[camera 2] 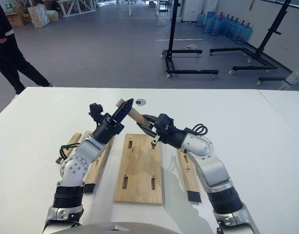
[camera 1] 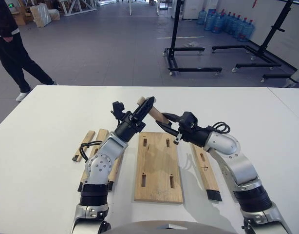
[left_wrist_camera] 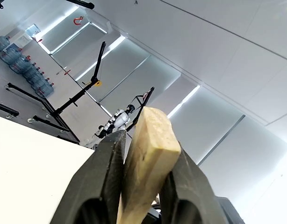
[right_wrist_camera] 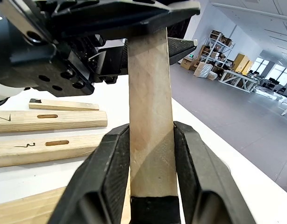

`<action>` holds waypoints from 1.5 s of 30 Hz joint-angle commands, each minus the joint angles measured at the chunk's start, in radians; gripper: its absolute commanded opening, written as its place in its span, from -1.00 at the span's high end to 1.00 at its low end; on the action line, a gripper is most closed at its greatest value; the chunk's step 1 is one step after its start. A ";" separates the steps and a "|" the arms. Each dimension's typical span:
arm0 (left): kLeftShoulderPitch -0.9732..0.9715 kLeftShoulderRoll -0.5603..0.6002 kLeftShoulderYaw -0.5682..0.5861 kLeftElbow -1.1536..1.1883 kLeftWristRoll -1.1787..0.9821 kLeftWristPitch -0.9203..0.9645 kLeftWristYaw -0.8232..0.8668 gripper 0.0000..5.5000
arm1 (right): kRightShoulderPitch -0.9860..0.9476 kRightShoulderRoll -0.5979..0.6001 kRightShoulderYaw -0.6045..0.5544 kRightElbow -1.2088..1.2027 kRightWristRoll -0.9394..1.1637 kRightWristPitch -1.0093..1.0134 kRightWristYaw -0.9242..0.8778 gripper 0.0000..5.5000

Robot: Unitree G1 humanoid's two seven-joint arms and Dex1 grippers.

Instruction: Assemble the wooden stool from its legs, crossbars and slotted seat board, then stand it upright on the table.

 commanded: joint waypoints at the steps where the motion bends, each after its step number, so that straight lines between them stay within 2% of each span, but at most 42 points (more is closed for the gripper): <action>1: -0.003 -0.007 -0.031 -0.025 0.012 0.017 -0.027 0.73 | -0.001 -0.015 -0.017 -0.020 -0.010 0.020 -0.006 0.54; 11: -0.002 -0.010 -0.027 -0.022 0.094 -0.037 -0.014 0.81 | 0.007 -0.008 -0.046 -0.039 0.029 0.068 -0.010 0.54; 12: -0.006 -0.007 -0.025 -0.013 0.112 -0.047 -0.012 0.81 | 0.005 -0.004 -0.053 -0.036 0.038 0.069 -0.011 0.40; 14: -0.012 -0.002 -0.023 0.005 0.148 -0.069 -0.011 0.86 | 0.002 0.001 -0.064 -0.032 0.054 0.074 -0.009 0.25; 18: -0.017 0.003 -0.009 0.046 0.211 -0.127 -0.019 0.86 | -0.005 -0.009 -0.077 -0.019 0.052 0.071 -0.009 -0.01; 19: -0.015 0.001 -0.004 0.056 0.225 -0.143 -0.016 0.86 | -0.011 -0.012 -0.083 -0.013 0.050 0.068 -0.010 -0.03; 22: -0.017 0.009 0.007 0.084 0.314 -0.228 0.003 0.86 | -0.041 -0.015 -0.117 0.002 0.076 0.075 -0.008 -0.03; 26: -0.018 0.083 -0.059 0.096 0.571 -0.381 0.024 0.86 | -0.100 0.003 -0.188 0.073 0.090 0.075 -0.059 -0.03; 31: 0.089 0.129 -0.135 -0.031 0.776 -0.608 0.020 0.86 | -0.103 0.039 -0.275 0.110 0.122 0.106 -0.155 -0.03; 35: 0.172 0.132 -0.115 -0.177 0.774 -0.578 0.078 0.86 | -0.035 0.059 -0.262 0.063 0.116 0.137 -0.193 -0.03; 42: 0.128 0.206 -0.029 -0.183 0.801 -0.522 0.118 0.86 | 0.063 0.171 -0.242 -0.017 0.093 0.143 -0.342 -0.03; 45: 0.125 0.249 0.017 -0.213 0.761 -0.474 0.104 0.86 | 0.110 0.169 -0.252 -0.040 0.082 0.133 -0.352 -0.03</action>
